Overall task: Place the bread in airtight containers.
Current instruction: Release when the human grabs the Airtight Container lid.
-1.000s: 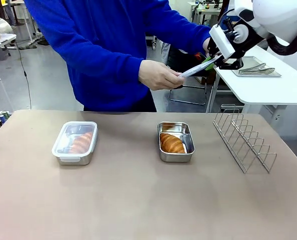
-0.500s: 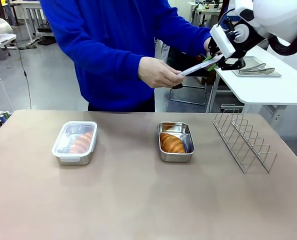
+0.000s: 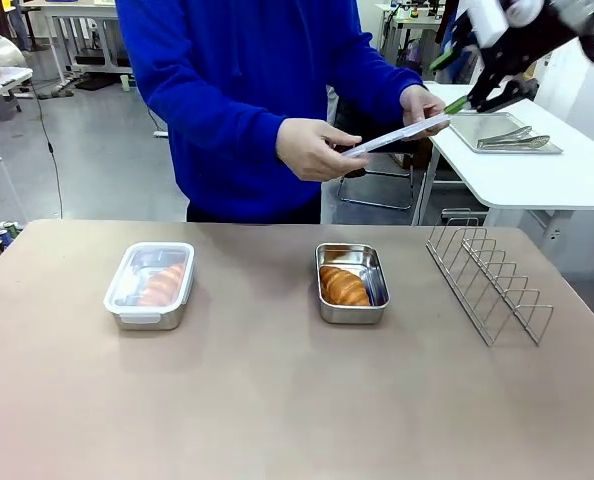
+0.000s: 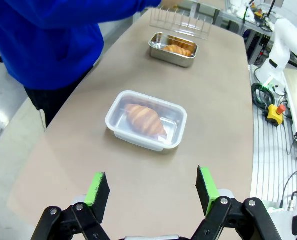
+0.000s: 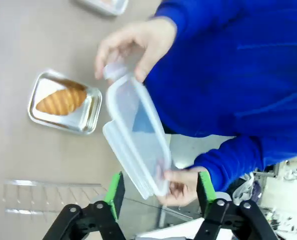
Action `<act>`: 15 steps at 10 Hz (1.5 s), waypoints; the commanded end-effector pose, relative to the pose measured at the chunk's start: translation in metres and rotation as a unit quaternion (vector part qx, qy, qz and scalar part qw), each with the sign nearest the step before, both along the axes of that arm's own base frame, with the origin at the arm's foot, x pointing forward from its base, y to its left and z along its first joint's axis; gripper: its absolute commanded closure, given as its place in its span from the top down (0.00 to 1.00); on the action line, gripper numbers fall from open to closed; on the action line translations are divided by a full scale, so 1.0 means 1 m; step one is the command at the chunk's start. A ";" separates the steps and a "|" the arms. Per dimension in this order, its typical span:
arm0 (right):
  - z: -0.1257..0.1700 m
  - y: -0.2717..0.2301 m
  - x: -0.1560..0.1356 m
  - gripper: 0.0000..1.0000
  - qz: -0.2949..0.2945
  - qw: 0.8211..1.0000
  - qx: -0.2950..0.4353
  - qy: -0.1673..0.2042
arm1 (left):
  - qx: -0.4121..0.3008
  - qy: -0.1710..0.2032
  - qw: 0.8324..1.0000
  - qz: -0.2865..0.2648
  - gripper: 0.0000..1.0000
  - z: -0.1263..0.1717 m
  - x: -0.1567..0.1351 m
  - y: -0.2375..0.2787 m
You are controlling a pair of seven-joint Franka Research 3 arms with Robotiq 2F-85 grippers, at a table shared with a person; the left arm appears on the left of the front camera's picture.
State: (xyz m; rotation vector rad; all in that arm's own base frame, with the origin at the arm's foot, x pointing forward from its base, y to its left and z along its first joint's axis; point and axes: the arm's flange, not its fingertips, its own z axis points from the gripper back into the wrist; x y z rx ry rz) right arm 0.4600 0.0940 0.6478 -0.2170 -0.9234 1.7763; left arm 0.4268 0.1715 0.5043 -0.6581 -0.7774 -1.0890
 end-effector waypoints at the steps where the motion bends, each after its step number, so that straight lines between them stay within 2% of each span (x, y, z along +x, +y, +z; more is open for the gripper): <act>1: 0.010 -0.043 0.000 1.00 -0.061 0.990 0.115 0.063 | 0.002 -0.003 1.000 -0.009 0.91 0.001 -0.002 0.000; 3: -0.008 -0.114 -0.003 1.00 -0.125 0.956 0.203 0.172 | 0.002 -0.003 1.000 -0.009 0.91 0.001 -0.002 0.000; 5: -0.052 -0.175 -0.020 1.00 -0.158 0.921 0.259 0.243 | 0.002 -0.003 1.000 -0.009 0.91 0.001 -0.002 0.000; 6: -0.074 -0.196 -0.031 1.00 -0.167 0.909 0.278 0.261 | 0.002 -0.003 1.000 -0.009 0.91 0.001 -0.002 0.000; 8: -0.106 -0.224 -0.049 1.00 -0.181 0.894 0.309 0.270 | 0.002 -0.003 1.000 -0.009 0.91 0.001 -0.002 0.000; 10: -0.122 -0.235 -0.057 1.00 -0.185 0.887 0.324 0.271 | 0.002 -0.003 1.000 -0.009 0.91 0.001 -0.002 0.000; 11: -0.125 -0.237 -0.057 1.00 -0.180 0.887 0.328 0.271 | 0.002 -0.003 1.000 -0.009 0.91 0.001 -0.002 0.000; 12: -0.124 -0.242 -0.055 0.96 -0.199 0.885 0.309 0.286 | 0.002 -0.003 1.000 -0.009 0.91 0.001 -0.002 0.000; 15: -0.124 -0.242 -0.055 0.96 -0.199 0.885 0.309 0.286 | 0.002 -0.003 1.000 -0.009 0.91 0.001 -0.002 0.000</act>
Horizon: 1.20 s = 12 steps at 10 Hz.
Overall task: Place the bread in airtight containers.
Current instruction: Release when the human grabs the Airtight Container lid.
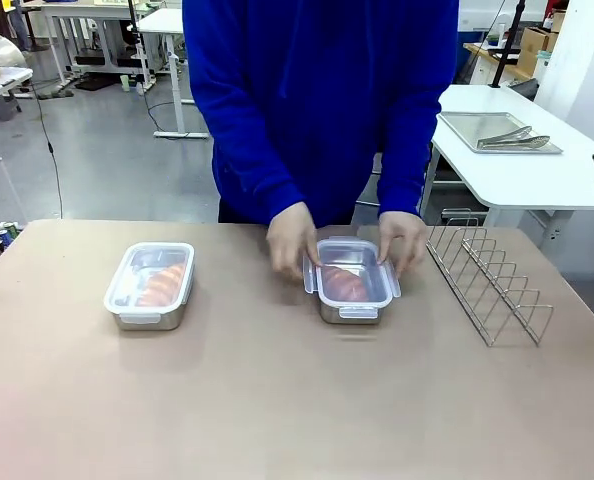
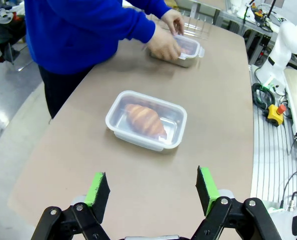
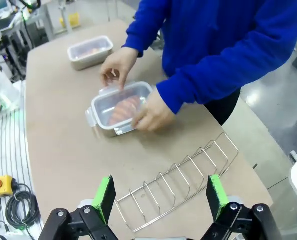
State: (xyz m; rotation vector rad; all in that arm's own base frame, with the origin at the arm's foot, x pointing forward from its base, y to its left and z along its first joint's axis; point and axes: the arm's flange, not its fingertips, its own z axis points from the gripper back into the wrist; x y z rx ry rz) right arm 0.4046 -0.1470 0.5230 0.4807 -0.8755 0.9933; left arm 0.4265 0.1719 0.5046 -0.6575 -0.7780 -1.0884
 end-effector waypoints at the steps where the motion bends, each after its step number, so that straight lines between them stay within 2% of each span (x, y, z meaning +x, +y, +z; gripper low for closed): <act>1: 0.001 -0.001 0.001 0.96 0.003 1.000 -0.001 -0.001 | 0.002 -0.003 1.000 -0.009 0.91 0.000 -0.001 -0.001; 12: 0.001 -0.001 0.001 0.96 0.003 1.000 -0.001 -0.001 | 0.002 -0.003 1.000 -0.009 0.91 0.000 -0.001 -0.001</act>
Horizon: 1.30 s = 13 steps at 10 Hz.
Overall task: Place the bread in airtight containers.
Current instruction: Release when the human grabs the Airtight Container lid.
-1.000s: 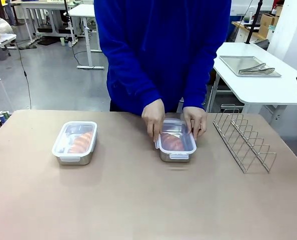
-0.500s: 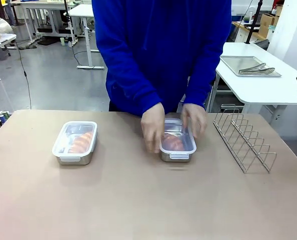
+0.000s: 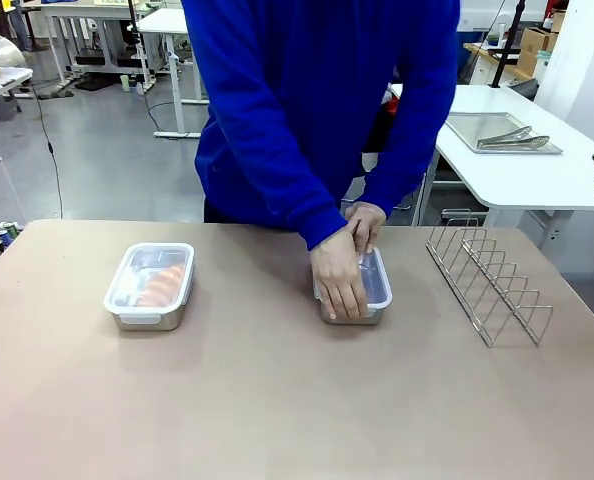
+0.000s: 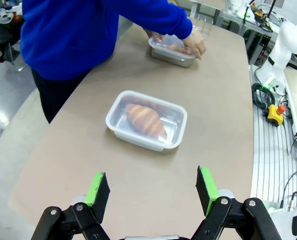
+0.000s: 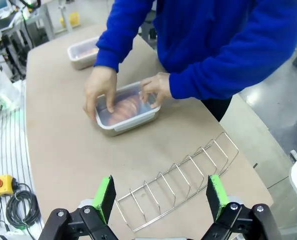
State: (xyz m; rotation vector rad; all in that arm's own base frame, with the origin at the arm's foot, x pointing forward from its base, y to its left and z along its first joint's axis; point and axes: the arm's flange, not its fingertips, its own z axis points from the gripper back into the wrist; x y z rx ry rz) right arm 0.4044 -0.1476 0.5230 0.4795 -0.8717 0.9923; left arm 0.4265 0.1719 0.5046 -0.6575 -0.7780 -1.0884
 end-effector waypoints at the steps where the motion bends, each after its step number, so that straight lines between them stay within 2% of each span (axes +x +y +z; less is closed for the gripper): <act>1: 0.001 0.000 0.001 0.96 0.003 1.000 0.000 -0.002 | 0.002 -0.003 1.000 -0.009 0.91 0.000 -0.001 -0.001; 13: 0.001 0.000 0.001 0.96 0.003 1.000 0.000 -0.002 | 0.002 -0.003 1.000 -0.009 0.91 0.000 -0.001 -0.001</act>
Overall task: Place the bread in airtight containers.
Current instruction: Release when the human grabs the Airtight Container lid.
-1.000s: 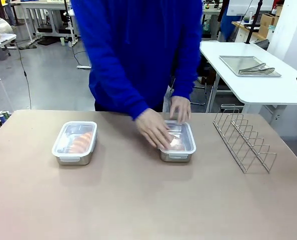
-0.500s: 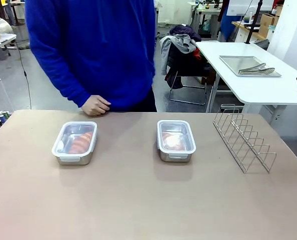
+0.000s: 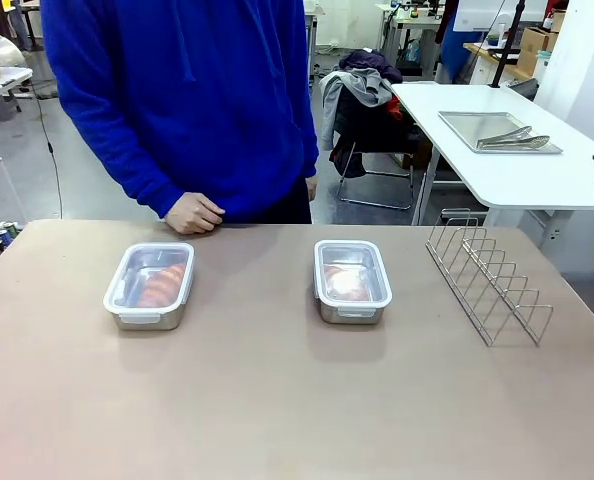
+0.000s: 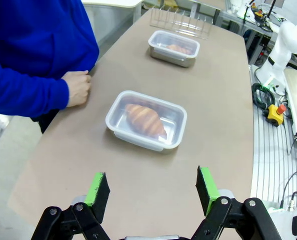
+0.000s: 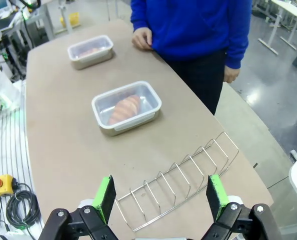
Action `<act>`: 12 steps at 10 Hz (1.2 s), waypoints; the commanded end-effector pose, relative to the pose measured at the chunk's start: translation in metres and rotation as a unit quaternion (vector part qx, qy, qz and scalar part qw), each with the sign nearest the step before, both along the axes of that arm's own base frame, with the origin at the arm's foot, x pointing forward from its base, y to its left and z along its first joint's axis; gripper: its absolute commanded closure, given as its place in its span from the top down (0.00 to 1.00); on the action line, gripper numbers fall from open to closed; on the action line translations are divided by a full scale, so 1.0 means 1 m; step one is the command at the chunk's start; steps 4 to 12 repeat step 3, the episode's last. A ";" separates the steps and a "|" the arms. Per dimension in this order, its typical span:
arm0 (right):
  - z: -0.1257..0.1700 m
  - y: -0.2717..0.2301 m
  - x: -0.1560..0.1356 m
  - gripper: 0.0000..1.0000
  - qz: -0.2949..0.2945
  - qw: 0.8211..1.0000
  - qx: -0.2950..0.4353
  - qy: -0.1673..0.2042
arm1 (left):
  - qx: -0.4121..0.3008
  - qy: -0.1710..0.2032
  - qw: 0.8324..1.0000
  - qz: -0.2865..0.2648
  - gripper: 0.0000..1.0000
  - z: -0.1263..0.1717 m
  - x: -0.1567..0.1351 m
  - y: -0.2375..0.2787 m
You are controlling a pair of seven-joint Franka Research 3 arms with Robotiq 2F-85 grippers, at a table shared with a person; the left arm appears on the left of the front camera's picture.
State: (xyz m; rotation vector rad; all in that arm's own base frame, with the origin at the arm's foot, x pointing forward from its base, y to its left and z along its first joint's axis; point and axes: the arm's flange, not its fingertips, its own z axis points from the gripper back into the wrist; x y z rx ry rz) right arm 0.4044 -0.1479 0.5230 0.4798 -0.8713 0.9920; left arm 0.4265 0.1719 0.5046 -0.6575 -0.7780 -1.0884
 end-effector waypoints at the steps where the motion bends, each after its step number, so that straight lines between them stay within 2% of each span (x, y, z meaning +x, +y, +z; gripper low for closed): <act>1: 0.001 0.000 0.001 0.96 0.003 1.000 0.000 -0.003 | 0.002 -0.003 1.000 -0.009 0.91 0.000 -0.001 -0.001; 12: 0.001 0.000 0.001 0.96 0.003 1.000 0.000 -0.003 | 0.002 -0.003 1.000 -0.009 0.91 0.000 -0.001 -0.001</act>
